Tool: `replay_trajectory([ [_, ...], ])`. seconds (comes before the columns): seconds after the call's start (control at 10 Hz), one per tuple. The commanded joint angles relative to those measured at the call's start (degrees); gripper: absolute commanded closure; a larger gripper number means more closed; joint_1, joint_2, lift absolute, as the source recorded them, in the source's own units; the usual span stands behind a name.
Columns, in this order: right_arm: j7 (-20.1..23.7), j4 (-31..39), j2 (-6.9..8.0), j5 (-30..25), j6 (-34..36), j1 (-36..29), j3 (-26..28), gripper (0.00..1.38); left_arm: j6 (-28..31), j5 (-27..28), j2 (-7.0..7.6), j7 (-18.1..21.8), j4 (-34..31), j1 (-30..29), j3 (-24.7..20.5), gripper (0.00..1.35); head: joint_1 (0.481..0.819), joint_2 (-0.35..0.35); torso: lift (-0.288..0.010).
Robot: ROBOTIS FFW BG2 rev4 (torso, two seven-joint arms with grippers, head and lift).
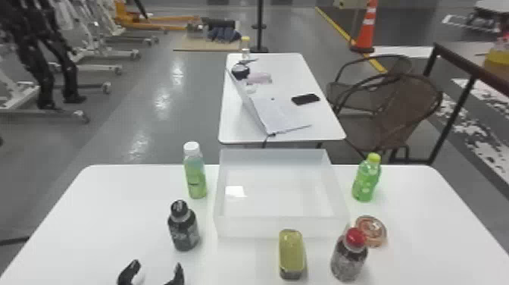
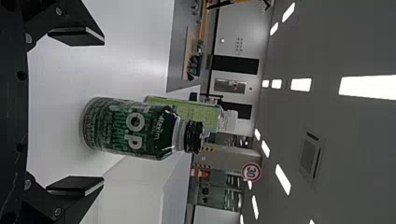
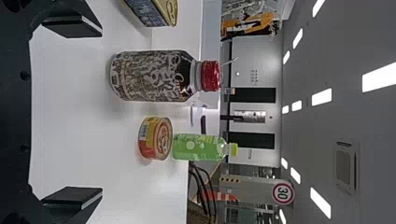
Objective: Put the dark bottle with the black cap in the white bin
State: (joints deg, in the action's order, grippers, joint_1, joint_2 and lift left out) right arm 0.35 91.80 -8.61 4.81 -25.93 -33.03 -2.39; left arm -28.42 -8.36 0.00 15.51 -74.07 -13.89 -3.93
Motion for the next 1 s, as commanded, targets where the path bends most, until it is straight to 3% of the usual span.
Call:
replay_trajectory([
  [0.0, 0.00, -0.13, 0.00, 0.11, 0.00, 0.07, -0.07, 0.10, 0.39, 1.24, -0.15, 0.31, 3.14, 3.34, -0.37, 0.23, 0.549, 0.000, -0.100],
  [0.3, 0.00, -0.30, 0.09, 0.20, 0.00, 0.25, -0.07, 0.10, 0.65, 5.55, -0.15, 2.33, 8.59, 9.76, -2.13, 0.23, 0.549, 0.000, -0.100],
  [0.9, 0.09, -0.66, 0.18, 0.63, 0.00, 0.60, -0.07, 0.10, 2.50, 6.08, -0.15, 5.67, 17.82, 19.25, -1.08, 0.23, 0.549, 0.000, -0.100],
])
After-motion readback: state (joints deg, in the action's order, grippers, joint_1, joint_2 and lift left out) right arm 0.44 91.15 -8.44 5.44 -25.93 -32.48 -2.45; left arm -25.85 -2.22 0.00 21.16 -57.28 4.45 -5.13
